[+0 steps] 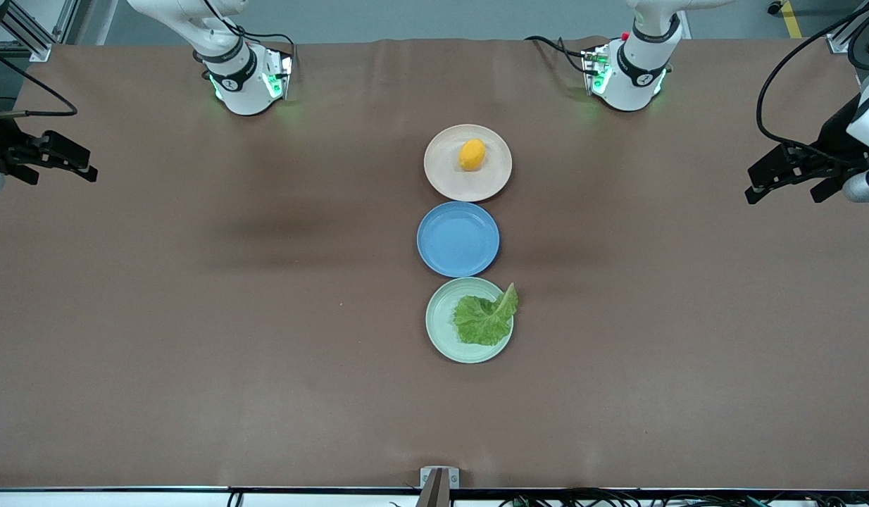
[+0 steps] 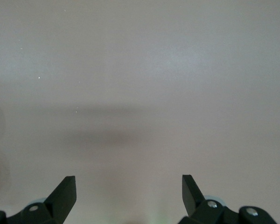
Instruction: Pick lemon and lettuce from plates
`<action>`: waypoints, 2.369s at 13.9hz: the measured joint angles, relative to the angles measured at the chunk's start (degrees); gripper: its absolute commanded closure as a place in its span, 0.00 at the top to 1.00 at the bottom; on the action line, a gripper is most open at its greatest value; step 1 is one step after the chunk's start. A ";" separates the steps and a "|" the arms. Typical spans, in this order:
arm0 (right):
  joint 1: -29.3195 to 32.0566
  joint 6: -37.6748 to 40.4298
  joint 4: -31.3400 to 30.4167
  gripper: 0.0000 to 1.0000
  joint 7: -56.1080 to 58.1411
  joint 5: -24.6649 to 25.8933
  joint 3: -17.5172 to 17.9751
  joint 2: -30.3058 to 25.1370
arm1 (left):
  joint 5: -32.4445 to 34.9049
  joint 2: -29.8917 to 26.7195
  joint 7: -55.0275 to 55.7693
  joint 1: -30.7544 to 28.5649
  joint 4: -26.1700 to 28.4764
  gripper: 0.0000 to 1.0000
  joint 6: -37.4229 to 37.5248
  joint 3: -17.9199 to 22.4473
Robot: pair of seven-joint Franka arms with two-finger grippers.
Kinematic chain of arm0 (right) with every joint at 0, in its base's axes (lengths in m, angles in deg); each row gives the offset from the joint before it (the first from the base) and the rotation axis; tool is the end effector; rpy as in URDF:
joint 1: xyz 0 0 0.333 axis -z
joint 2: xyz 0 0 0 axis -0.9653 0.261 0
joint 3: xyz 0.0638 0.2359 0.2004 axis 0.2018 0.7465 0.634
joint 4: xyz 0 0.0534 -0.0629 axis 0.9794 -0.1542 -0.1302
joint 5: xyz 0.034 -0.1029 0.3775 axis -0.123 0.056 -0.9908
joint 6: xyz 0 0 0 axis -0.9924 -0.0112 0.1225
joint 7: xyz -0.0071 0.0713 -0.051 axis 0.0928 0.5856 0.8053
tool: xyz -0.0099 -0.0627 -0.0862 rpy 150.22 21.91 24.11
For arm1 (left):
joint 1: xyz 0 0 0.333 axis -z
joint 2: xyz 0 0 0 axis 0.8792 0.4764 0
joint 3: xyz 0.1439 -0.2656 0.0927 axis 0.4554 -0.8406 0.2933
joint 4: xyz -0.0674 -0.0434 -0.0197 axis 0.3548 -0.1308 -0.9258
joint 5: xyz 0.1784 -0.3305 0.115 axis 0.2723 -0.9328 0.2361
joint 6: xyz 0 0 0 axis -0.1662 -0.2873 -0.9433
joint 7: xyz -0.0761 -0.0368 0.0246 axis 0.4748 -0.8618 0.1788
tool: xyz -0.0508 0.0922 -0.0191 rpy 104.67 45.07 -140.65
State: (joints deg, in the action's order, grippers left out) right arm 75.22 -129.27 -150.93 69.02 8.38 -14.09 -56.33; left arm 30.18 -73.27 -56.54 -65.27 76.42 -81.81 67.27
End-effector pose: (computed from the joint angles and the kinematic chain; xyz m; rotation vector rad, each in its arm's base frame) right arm 0.5196 -0.0429 0.6072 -3.1087 -0.0367 0.0698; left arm 0.5593 -0.0472 0.6465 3.1035 0.0398 0.1653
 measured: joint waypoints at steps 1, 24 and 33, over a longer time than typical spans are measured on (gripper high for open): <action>0.00 0.05 0.00 1.00 0.02 0.00 0.00 0.00 | 0.00 0.00 0.00 0.00 0.00 1.00 0.00 0.00; -0.01 -0.14 0.03 1.00 0.34 -0.11 0.12 -0.06 | -0.87 32.58 61.05 23.71 -1.64 1.00 -27.12 -7.10; 0.60 -0.64 1.51 1.00 0.33 -0.06 -0.09 5.29 | 7.13 43.72 82.07 27.58 -5.26 1.00 -41.19 -6.58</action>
State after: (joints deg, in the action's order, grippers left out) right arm 75.82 -129.91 -149.41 69.35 8.31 -14.17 -51.04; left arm 37.31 -29.55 25.53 -37.69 71.16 -123.01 60.70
